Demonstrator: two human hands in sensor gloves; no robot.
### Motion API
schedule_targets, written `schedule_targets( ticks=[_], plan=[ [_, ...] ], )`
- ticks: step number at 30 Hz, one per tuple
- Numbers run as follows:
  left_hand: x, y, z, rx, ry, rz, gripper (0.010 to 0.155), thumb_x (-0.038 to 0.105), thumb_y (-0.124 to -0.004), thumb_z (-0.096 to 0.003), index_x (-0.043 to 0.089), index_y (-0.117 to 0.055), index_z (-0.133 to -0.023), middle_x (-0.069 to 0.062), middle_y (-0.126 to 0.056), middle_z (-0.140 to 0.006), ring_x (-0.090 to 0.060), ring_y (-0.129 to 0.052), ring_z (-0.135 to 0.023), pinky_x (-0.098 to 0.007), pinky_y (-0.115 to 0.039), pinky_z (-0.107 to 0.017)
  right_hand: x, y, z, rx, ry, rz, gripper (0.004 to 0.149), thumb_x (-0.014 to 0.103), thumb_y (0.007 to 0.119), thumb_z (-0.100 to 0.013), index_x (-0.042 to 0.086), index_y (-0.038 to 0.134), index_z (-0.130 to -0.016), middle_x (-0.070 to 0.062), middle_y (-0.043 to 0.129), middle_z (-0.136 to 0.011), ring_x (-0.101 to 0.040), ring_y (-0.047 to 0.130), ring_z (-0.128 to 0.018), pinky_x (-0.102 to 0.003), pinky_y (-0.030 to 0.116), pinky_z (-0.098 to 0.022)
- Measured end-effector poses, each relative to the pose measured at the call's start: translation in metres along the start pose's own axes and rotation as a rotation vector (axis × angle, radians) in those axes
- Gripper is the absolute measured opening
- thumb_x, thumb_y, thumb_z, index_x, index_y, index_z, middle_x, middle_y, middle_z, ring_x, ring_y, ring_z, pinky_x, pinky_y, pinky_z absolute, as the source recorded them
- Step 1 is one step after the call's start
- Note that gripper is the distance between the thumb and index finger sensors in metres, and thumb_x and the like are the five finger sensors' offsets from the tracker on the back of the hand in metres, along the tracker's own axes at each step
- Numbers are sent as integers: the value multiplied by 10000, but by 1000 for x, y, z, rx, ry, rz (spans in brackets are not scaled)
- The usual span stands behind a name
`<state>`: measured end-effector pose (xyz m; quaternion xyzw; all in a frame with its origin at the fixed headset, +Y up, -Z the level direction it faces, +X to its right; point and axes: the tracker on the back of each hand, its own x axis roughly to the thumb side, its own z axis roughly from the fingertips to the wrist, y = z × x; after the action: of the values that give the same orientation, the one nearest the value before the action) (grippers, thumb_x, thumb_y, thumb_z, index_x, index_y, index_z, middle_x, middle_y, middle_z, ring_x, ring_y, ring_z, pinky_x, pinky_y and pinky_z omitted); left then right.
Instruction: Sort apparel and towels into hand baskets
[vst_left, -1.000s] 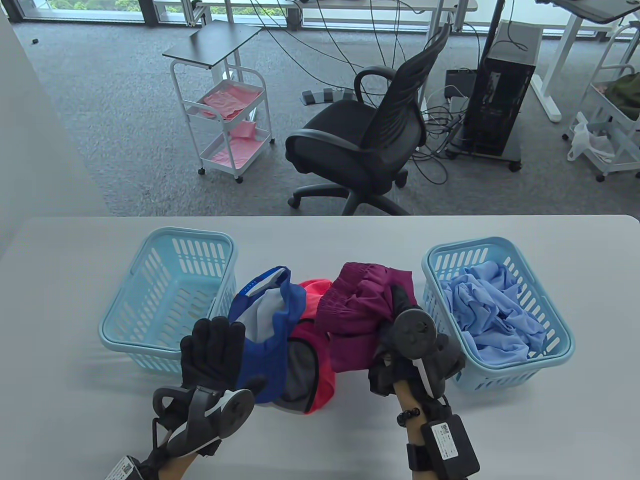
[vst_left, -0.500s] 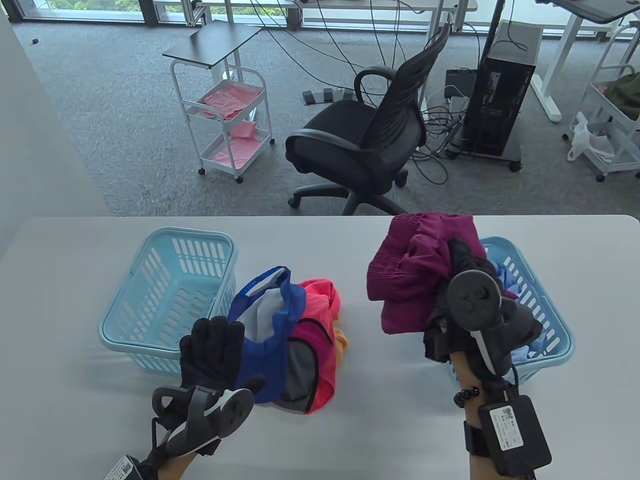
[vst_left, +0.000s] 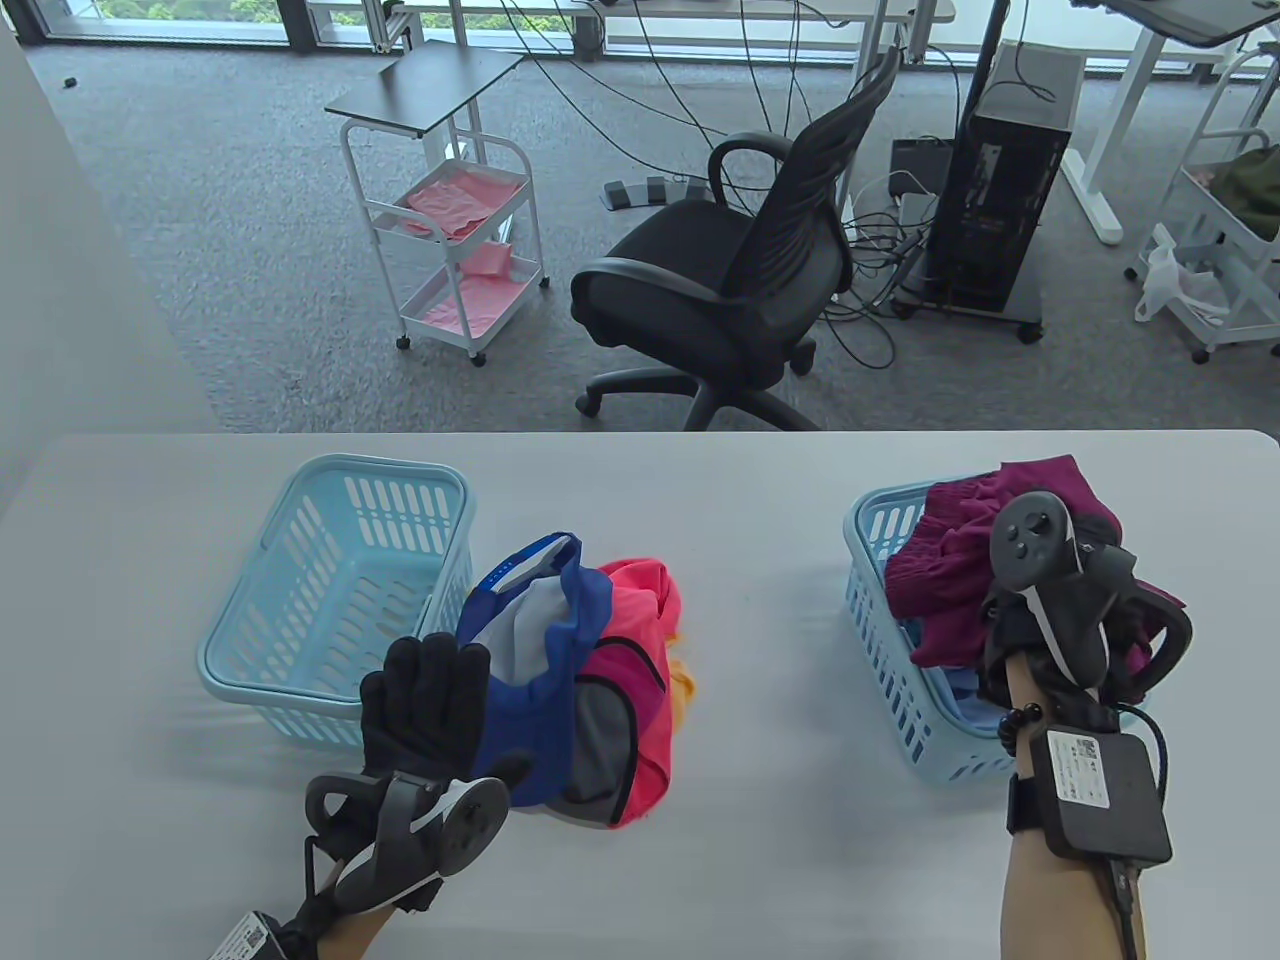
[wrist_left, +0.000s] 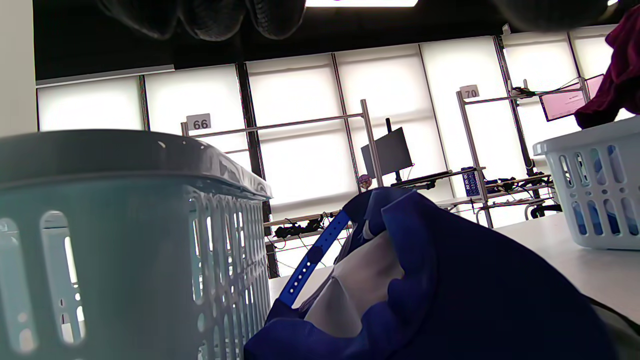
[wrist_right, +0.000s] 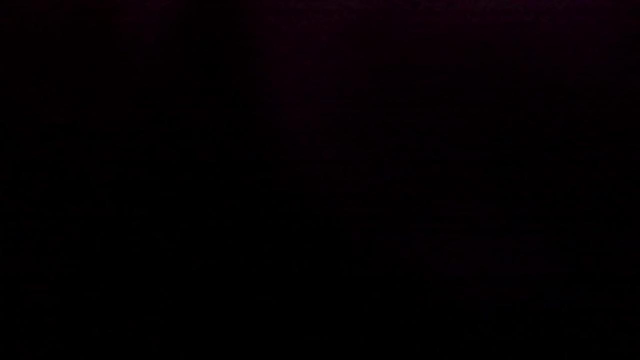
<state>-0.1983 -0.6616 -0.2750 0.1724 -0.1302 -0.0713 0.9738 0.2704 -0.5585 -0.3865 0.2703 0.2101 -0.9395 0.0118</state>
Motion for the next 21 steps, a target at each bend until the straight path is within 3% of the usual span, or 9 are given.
schedule_targets(
  ticks=[7, 21],
  plan=[
    [0, 0, 0, 6, 2, -3, 986, 683, -599, -415, 100, -250, -1129, -281, -356, -1172, -591, -488, -1063, -692, -521, -744, 9, 43, -15, 166, -39, 132, 468, 222, 896, -369, 298, 800, -821, -169, 821, -864, -397, 949, -670, -497, 884, -467],
    [3, 1, 1, 7, -5, -13, 989, 684, -599, -413, 97, -251, -1129, -282, -357, -1172, -593, -489, -1062, -692, -522, -744, 27, 106, -33, 422, -43, 289, 482, 220, 898, -371, 287, 790, -836, -182, 821, -872, -413, 954, -673, -496, 891, -465]
  ],
)
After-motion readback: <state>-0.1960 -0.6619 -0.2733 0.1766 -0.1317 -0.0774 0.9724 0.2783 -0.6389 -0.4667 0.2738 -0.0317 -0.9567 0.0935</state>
